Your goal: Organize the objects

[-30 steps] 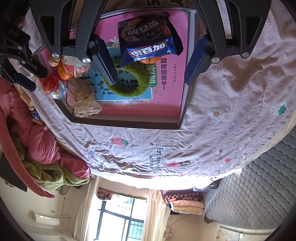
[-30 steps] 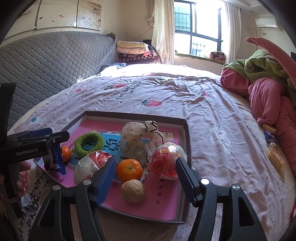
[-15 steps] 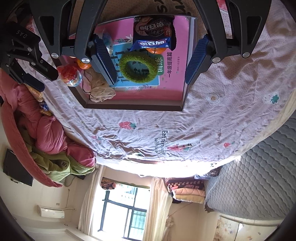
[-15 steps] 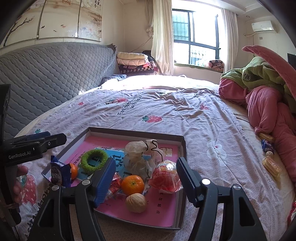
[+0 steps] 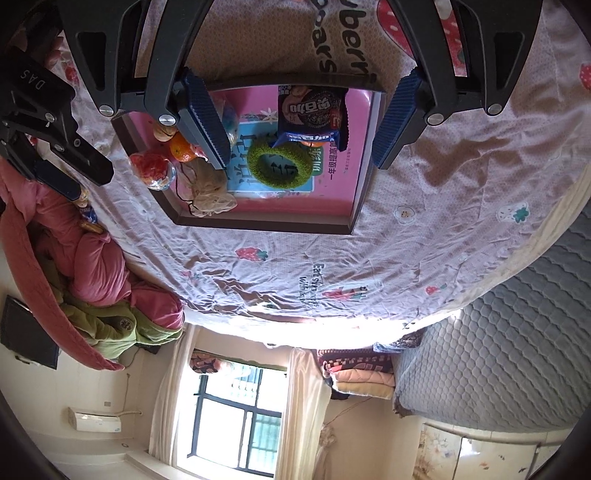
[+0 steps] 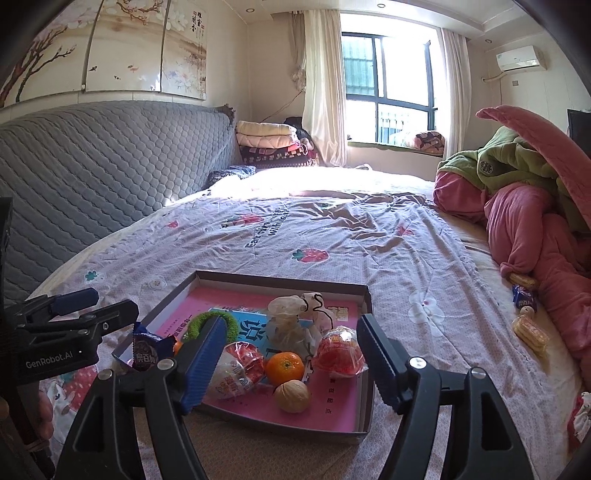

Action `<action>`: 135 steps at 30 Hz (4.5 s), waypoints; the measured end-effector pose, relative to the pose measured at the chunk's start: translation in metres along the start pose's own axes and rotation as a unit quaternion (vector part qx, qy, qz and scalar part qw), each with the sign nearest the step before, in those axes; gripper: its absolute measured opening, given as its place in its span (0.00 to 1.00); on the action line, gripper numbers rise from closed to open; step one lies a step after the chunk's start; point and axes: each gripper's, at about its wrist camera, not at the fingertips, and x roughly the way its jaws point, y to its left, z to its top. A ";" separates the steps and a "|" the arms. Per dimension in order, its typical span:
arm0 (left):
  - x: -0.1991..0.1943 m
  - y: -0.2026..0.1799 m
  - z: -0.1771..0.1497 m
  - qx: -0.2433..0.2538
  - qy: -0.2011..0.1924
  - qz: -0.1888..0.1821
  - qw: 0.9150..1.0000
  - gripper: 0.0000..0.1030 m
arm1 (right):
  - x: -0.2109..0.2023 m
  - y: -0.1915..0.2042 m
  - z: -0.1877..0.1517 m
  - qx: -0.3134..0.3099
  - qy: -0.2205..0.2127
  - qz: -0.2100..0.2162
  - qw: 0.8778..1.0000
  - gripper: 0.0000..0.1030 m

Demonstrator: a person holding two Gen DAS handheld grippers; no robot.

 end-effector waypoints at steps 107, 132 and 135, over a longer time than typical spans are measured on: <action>-0.010 -0.014 -0.141 0.028 0.112 0.014 0.993 0.78 | -0.041 0.036 -0.143 0.011 0.138 -0.009 0.990 0.75; -0.008 -0.012 -0.141 0.023 0.118 0.016 0.993 0.78 | -0.040 0.035 -0.144 0.013 0.141 -0.011 0.990 0.75; -0.008 -0.011 -0.141 0.021 0.117 0.018 0.993 0.78 | -0.040 0.034 -0.144 0.012 0.140 -0.010 0.990 0.75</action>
